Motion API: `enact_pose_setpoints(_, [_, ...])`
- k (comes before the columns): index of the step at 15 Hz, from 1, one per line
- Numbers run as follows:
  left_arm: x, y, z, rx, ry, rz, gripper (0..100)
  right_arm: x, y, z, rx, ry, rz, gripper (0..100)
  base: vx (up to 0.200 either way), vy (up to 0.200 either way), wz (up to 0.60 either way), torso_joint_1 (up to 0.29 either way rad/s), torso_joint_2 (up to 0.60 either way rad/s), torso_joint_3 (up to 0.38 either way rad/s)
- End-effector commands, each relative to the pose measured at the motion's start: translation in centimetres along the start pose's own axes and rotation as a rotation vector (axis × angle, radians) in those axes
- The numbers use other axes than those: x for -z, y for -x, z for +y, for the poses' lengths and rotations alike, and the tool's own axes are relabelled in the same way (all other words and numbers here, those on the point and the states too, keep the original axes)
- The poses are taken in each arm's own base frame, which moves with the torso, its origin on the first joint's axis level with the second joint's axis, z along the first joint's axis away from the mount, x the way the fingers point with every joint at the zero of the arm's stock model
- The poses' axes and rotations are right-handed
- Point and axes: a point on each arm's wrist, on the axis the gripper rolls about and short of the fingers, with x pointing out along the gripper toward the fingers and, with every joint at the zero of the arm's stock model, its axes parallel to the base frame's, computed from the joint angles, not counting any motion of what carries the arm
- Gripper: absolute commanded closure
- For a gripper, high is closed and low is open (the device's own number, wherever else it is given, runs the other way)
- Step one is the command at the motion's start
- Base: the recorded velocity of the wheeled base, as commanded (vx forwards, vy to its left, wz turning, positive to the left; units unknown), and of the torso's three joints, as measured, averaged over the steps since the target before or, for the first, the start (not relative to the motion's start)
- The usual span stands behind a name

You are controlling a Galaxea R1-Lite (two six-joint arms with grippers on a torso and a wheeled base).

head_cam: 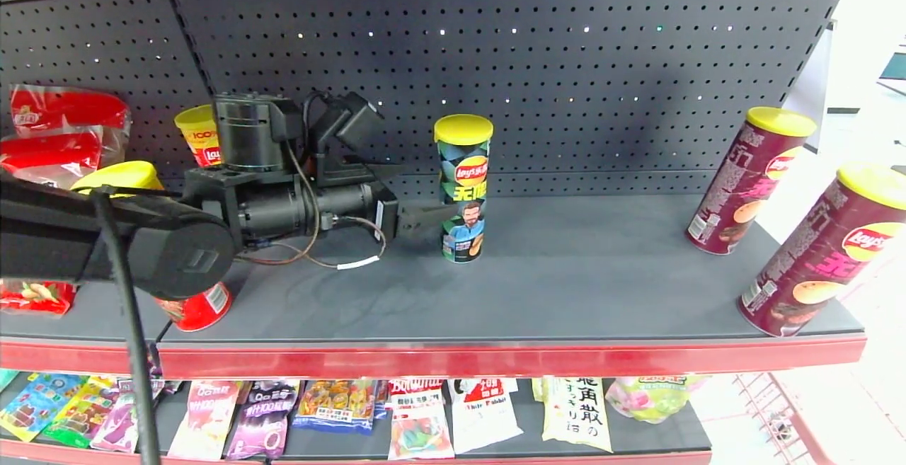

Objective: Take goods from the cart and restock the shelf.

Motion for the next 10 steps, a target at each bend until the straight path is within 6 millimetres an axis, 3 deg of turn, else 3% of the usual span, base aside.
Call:
enact_pose_setpoints(1, [0.8, -2.4, 0.9, 0.008, 0.002, 0.008, 0, 0.0, 0.0, 0.0, -0.002, 0.001, 0.003, 100, 0.0, 0.0, 0.0, 0.0, 0.0, 0.0])
enact_pose_setpoints(10, [-0.3, -6.2, 2.3, -0.019, -0.036, -0.066, 0, 0.1, 0.0, 0.0, 0.013, 0.001, 0.006, 100, 0.0, 0.0, 0.0, 0.0, 0.0, 0.0])
